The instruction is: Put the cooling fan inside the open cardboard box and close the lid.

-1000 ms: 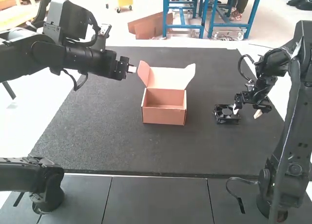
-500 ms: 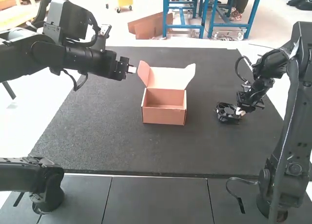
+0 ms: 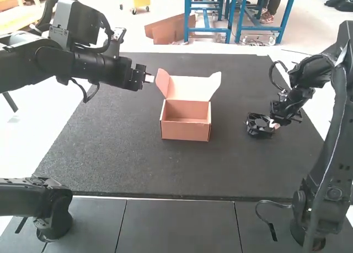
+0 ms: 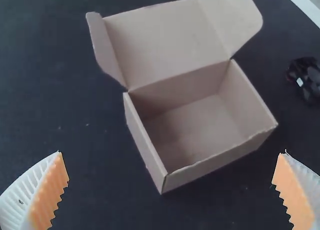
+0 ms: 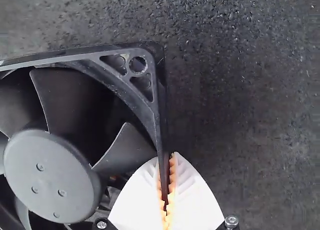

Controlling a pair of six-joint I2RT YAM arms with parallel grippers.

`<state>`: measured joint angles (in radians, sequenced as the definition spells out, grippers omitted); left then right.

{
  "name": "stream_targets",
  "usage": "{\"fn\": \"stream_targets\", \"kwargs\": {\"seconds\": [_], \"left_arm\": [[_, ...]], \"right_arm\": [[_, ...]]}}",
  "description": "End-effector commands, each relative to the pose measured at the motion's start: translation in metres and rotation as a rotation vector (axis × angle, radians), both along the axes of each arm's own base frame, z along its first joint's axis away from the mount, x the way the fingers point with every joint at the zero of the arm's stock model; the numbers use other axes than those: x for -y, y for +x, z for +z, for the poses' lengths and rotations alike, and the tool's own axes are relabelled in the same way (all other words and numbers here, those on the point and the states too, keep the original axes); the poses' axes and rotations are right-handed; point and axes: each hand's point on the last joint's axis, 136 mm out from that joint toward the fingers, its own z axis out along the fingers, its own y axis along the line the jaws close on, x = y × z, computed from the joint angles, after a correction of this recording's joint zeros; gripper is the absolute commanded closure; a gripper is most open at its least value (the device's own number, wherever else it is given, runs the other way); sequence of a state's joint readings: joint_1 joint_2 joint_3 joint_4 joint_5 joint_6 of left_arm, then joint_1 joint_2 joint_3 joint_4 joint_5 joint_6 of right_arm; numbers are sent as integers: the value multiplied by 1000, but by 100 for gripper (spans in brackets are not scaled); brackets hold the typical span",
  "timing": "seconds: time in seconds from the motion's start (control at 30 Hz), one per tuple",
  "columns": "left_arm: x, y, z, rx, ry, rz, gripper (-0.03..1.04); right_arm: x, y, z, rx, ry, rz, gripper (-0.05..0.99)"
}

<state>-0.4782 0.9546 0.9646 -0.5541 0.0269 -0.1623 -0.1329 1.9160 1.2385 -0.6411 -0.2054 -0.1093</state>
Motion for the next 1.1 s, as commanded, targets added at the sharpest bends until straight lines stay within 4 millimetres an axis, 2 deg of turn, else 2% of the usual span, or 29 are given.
{"fn": "stream_targets", "kwargs": {"seconds": [0.0, 0.2, 0.3, 0.37, 0.5, 0.67, 0.9, 1.07], "left_arm": [[3, 0, 13, 23, -25, -9, 4], [4, -1, 11, 21, -24, -13, 4], [4, -2, 10, 20, -23, -13, 4], [4, -2, 9, 17, -22, -13, 4], [3, -1, 8, 15, -26, -7, 4], [2, 0, 7, 4, -45, 11, 4], [0, -2, 2, -18, -41, 18, 4], [-2, -2, 1, -22, -39, 23, 4]], "right_arm": [[0, 17, 76, 189, 16, -89, 95], [-19, 1, 143, 295, 66, -172, 95], [-33, -13, 169, 326, 114, -196, 95], [-44, -27, 180, 318, 139, -192, 95], [-73, -54, 186, 255, 201, -164, 95], [-111, -74, 188, 207, 233, -88, 95], [-175, -99, 194, 169, 265, 68, 94], [-215, -120, 187, 121, 278, 164, 94]]}}
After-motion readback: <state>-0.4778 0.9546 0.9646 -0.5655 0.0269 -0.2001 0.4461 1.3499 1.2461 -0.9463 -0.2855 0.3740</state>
